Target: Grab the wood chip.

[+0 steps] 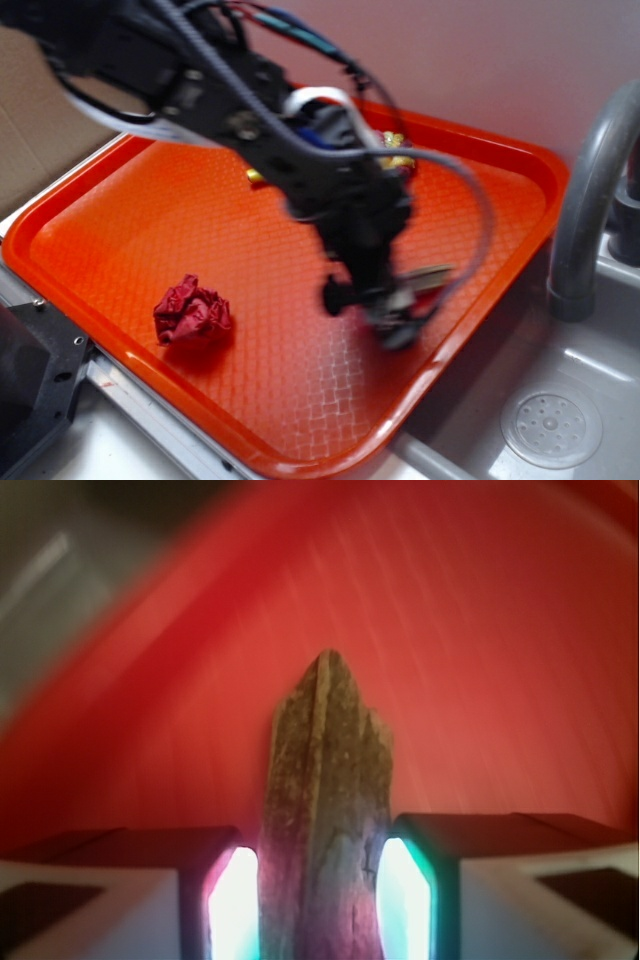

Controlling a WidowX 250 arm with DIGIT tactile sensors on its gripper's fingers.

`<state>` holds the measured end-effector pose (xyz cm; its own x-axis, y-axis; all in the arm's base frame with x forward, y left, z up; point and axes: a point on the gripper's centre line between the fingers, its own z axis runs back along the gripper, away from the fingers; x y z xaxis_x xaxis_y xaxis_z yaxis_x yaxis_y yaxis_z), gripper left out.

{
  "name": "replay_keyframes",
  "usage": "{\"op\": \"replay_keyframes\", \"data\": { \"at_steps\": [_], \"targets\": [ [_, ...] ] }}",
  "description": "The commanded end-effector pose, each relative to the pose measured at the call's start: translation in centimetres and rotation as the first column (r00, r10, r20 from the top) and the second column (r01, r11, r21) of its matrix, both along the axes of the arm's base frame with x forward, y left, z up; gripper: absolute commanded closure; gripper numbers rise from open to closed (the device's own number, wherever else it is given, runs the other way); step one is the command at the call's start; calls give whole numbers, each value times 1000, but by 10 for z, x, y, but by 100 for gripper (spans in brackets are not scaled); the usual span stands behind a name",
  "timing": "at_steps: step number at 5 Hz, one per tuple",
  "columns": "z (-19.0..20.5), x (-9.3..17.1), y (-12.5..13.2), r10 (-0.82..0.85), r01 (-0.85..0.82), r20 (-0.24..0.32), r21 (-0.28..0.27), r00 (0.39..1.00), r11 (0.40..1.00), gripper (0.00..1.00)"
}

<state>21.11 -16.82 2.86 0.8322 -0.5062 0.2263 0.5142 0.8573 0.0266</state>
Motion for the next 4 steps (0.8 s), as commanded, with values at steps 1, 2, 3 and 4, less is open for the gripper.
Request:
{"op": "replay_keyframes", "data": {
  "at_steps": [1,2,3,4],
  "targets": [
    [110,-41,89,317,-321,-56,-94,947,943,100],
    [153,-47,129,445,-457,-105,-197,890,868,100],
    [175,-38,144,614,-623,-100,-125,783,772,100],
    [164,-24,144,654,-661,-105,-49,749,749,100]
  ]
}}
